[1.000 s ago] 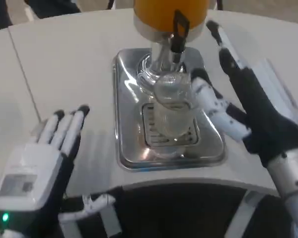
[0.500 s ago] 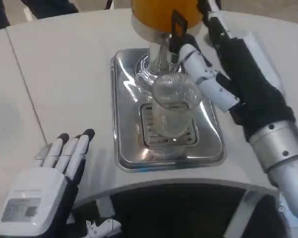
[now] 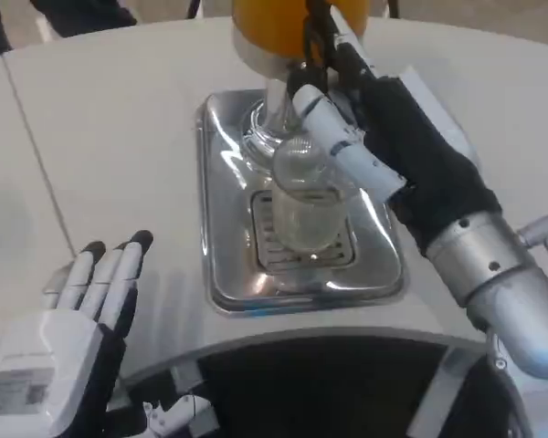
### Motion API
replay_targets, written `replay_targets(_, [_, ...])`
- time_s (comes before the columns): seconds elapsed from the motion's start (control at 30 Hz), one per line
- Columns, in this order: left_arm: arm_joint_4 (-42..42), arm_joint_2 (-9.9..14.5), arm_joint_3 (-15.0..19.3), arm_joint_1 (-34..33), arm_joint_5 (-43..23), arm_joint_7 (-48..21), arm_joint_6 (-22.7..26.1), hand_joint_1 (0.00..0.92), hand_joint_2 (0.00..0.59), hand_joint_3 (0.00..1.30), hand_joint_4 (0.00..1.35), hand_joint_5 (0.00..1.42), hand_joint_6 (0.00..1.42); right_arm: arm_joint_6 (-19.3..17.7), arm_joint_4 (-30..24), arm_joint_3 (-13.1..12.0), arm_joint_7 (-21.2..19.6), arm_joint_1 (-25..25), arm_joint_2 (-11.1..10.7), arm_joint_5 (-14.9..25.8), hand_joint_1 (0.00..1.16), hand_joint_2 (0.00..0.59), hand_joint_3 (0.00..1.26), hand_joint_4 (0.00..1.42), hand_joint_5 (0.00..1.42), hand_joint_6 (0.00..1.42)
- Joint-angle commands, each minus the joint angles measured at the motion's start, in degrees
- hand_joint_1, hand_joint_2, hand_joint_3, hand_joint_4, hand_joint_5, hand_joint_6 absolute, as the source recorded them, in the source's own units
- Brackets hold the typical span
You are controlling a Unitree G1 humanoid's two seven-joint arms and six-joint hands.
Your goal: Grasp the cup under the faucet to collect the drink, then remove the cup.
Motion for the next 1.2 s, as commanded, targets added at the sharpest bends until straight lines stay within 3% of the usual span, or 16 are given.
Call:
replay_targets(0.03, [-0.05,-0.71,0.29,1.07,-0.37,1.04,-0.63,0.288,0.11,0.0,0.0,0.0,0.07,3.54,0.22,1.54,2.94,-3.24,-2.89,0.51,0.13,0.517,0.0,0.0,0.0,0.02])
replay_targets(0.17, [0.13,-1.14,0.06,1.27,-0.53,1.41,-0.74,0.273,0.111,0.0,0.0,0.0,0.08,8.03,-1.45,4.18,6.24,-6.01,-6.25,-0.87,0.13,0.517,0.0,0.0,0.0,0.02])
replay_targets(0.33, [0.71,-1.33,0.0,1.46,-0.95,1.87,-1.14,0.24,0.11,0.0,0.0,0.01,0.09,13.41,-5.54,9.83,9.07,-7.82,-9.36,-4.71,0.1,0.524,0.0,0.0,0.0,0.02])
replay_targets(0.43, [1.03,-1.54,0.15,1.42,-1.25,2.1,-1.38,0.176,0.104,0.0,0.0,0.01,0.09,13.77,-7.43,17.45,13.54,-10.8,-14.53,-14.48,0.07,0.519,0.0,0.0,0.0,0.03])
replay_targets(0.53, [1.31,-1.9,0.24,1.31,-1.42,2.22,-1.4,0.127,0.097,0.0,0.0,0.01,0.09,16.01,-9.32,20.04,14.9,-10.06,-14.64,-19.83,0.05,0.533,0.0,0.0,0.0,0.03])
replay_targets(0.6, [1.47,-2.04,0.26,1.24,-1.37,2.27,-1.39,0.121,0.096,0.0,0.0,0.01,0.09,17.28,-10.2,22.14,16.89,-10.79,-15.3,-26.66,0.04,0.532,0.0,0.0,0.0,0.03])
replay_targets(0.67, [1.67,-2.49,0.33,1.04,-1.63,2.11,-0.98,0.117,0.096,0.0,0.0,0.01,0.09,18.45,-10.38,22.91,18.72,-11.1,-14.98,-31.62,0.04,0.531,0.01,0.0,0.0,0.03])
replay_targets(0.8, [2.41,-3.55,0.62,-0.13,-2.51,1.58,0.11,0.092,0.093,0.0,0.0,0.01,0.09,18.92,-11.35,21.7,20.64,-9.79,-13.0,-37.07,0.04,0.541,0.02,0.0,0.0,0.03])
replay_targets(0.93, [3.45,-4.25,0.57,-2.36,-3.01,1.14,1.5,0.002,0.076,0.0,0.0,0.01,0.09,18.35,-11.32,20.38,23.17,-9.72,-11.54,-38.49,0.04,0.543,0.02,0.0,0.0,0.03])
replay_targets(1.1, [6.09,-4.63,-0.69,-7.93,-2.87,0.74,3.13,0.0,0.066,0.0,0.0,0.02,0.09,17.35,-10.59,19.31,24.24,-9.32,-9.52,-39.88,0.04,0.543,0.03,0.0,0.0,0.02])
replay_targets(1.2, [8.64,-5.16,-1.65,-11.75,-3.98,0.75,3.19,0.0,0.064,0.0,0.0,0.02,0.09,15.6,-9.85,18.49,22.67,-7.78,-8.49,-38.62,0.05,0.545,0.03,0.0,0.0,0.02])
